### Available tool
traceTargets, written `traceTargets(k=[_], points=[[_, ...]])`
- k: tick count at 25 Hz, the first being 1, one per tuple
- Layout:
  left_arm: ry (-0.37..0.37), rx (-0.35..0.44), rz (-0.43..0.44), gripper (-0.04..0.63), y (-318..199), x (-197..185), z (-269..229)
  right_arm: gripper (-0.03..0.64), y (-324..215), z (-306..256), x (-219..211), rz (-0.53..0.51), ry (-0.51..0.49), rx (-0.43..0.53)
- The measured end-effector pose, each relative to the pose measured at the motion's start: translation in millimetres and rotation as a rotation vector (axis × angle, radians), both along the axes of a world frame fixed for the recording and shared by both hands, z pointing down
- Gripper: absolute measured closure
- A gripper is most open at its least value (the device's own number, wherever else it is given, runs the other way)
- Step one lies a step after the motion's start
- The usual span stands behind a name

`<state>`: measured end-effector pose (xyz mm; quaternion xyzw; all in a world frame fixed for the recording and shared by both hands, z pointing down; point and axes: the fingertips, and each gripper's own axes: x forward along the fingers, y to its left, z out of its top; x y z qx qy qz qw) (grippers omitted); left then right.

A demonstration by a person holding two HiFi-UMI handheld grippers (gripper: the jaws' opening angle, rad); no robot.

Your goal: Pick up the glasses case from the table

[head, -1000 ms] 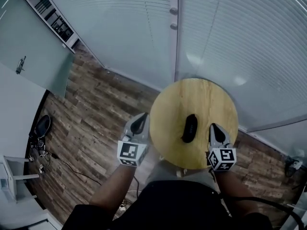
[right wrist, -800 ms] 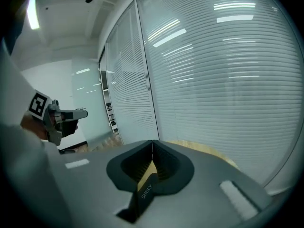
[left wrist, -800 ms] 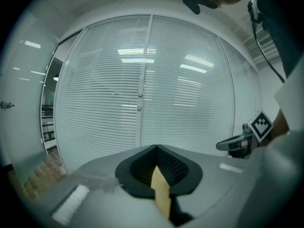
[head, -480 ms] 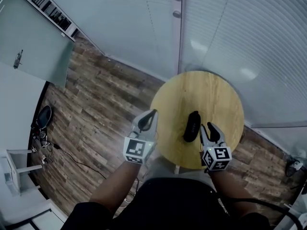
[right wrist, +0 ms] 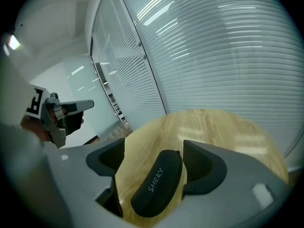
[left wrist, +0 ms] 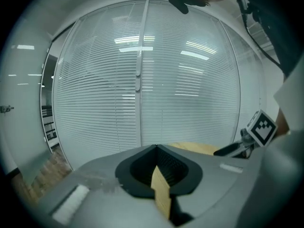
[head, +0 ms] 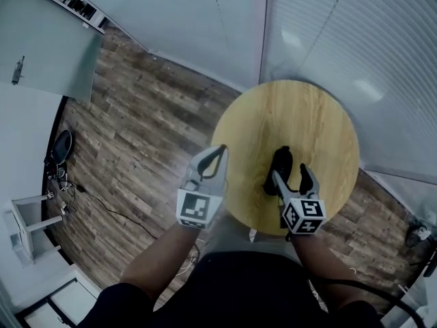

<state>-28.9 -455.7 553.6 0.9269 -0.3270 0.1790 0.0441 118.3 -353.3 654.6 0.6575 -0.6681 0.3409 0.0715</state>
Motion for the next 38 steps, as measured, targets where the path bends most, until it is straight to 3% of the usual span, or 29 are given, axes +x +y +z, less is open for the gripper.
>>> traceTargets(k=[9, 18, 31, 35, 38], points=[[0.010, -0.072, -0.013, 0.592, -12, 6, 50, 0.227, -10, 63, 4, 0.001, 0.024, -0.085], [0.032, -0.131, -0.055, 0.592, -19, 0, 72, 0.213, -11, 104, 0, 0.023, -0.021, -0.170], [0.027, -0.165, -0.073, 0.592, -16, -3, 94, 0.195, -34, 124, -31, -0.049, -0.104, -0.187], [0.039, -0.175, -0.084, 0.592, -17, -6, 90, 0.305, -30, 117, -33, -0.089, -0.070, -0.188], [0.009, -0.150, -0.035, 0.592, -15, -4, 90, 0.313, -25, 103, -28, -0.090, -0.058, -0.175]])
